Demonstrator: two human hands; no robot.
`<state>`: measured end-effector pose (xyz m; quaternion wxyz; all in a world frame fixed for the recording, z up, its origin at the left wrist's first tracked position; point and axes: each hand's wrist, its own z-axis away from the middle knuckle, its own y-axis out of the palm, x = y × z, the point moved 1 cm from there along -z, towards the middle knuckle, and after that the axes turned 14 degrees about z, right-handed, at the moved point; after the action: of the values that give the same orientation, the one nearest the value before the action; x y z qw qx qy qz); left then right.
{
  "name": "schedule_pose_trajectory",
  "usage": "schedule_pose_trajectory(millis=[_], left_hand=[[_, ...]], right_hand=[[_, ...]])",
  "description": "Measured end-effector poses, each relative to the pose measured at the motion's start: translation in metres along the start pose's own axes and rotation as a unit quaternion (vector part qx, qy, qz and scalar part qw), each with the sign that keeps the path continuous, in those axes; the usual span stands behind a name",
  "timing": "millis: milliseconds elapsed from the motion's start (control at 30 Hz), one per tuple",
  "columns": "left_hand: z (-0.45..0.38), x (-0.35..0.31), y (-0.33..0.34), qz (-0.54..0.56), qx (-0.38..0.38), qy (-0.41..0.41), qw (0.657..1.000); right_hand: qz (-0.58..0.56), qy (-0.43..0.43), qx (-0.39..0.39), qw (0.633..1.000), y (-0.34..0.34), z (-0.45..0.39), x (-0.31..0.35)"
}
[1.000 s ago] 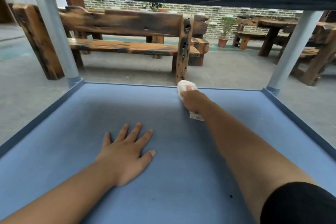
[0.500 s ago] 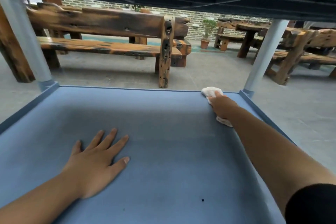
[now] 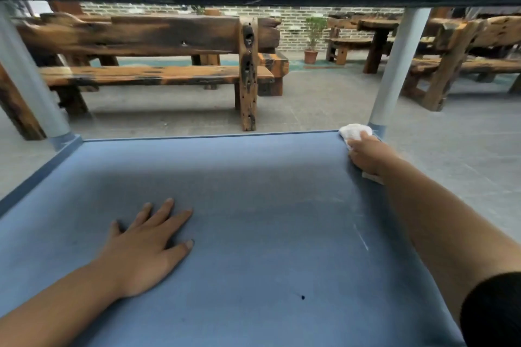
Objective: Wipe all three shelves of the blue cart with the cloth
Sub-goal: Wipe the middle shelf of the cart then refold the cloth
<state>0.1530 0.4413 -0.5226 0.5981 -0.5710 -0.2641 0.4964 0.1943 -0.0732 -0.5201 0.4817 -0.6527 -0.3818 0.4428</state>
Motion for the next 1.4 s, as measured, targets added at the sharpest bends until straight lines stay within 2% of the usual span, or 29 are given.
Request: schedule_pose_trajectory(millis=[100,200,267,433,500,600,733,867,967,1133,1267,1400], left_hand=[[-0.010,-0.037,-0.003,-0.023,0.004,0.042,0.999],[-0.023,-0.095,0.014,0.051,0.038,0.093,0.994],[-0.030,-0.119,0.030,0.061,0.036,0.102,0.992],[-0.039,-0.125,0.047,0.030,0.001,0.092,0.995],[-0.037,-0.126,0.047,0.026,0.003,0.092,0.995],[-0.037,-0.128,0.046,0.026,-0.002,0.093,0.995],[-0.039,-0.128,0.046,0.032,-0.008,0.094,0.995],[-0.038,-0.127,0.046,0.029,-0.010,0.094,0.995],[-0.037,-0.127,0.047,0.029,-0.013,0.094,0.995],[-0.036,-0.130,0.048,0.035,-0.020,0.100,0.994],[-0.036,-0.129,0.049,0.030,-0.020,0.099,0.994],[-0.037,-0.127,0.050,0.033,-0.022,0.096,0.995]], right_hand=[[-0.037,0.009,0.000,0.999,-0.003,0.005,0.000],[-0.047,0.009,-0.008,0.999,-0.002,0.008,0.001],[-0.053,0.009,-0.004,0.999,-0.003,0.010,-0.001],[-0.020,-0.040,-0.041,0.998,-0.008,0.004,-0.006],[-0.021,-0.028,-0.049,0.998,-0.010,0.001,-0.005],[-0.042,0.009,-0.010,0.999,-0.017,-0.001,0.004],[-0.074,-0.023,0.016,0.997,-0.036,0.008,0.064],[-0.094,-0.120,0.024,0.988,-0.055,0.019,0.161],[-0.116,-0.152,0.053,0.980,-0.066,0.027,0.193],[-0.109,-0.110,0.110,0.982,-0.071,0.028,0.164],[-0.046,-0.120,0.034,0.991,-0.065,0.022,0.118],[0.019,-0.048,0.014,0.999,-0.036,0.025,0.036]])
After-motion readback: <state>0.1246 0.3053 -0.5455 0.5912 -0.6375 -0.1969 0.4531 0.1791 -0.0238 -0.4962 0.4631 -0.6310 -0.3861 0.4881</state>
